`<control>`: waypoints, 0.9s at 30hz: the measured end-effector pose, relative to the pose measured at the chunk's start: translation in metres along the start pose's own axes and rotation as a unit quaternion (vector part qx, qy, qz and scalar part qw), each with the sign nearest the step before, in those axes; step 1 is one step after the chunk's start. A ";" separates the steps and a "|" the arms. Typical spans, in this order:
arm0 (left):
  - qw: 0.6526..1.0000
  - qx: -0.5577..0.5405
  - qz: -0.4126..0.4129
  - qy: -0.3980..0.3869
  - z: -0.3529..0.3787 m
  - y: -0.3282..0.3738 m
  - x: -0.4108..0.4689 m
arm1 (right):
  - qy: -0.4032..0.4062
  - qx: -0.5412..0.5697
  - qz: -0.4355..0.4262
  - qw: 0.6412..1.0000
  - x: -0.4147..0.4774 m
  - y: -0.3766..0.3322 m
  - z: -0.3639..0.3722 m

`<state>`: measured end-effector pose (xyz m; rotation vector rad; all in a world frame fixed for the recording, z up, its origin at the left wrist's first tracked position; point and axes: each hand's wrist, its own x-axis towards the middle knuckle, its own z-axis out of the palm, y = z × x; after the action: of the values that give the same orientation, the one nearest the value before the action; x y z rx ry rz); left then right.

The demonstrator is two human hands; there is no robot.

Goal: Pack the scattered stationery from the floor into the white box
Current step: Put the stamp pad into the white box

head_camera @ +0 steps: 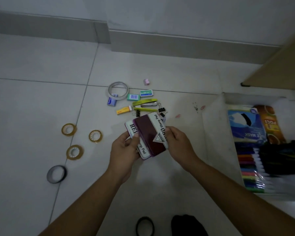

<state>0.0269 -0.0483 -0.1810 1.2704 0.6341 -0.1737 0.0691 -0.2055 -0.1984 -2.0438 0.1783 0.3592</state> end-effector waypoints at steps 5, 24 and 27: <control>0.996 0.032 0.039 -0.068 0.034 0.007 -0.017 | -0.024 -0.008 -0.009 1.000 -0.016 0.001 -0.029; 0.939 0.152 0.097 -0.292 0.154 0.010 -0.069 | 0.109 0.101 0.028 0.988 -0.103 0.031 -0.194; 0.928 0.235 0.106 -0.271 0.162 -0.009 -0.071 | 0.131 0.050 0.060 0.988 -0.117 0.051 -0.215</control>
<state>0.0203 -0.2167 -0.1260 1.6500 -0.0351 -0.4992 -0.0172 -0.4215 -0.1067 -1.9808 0.4722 0.1497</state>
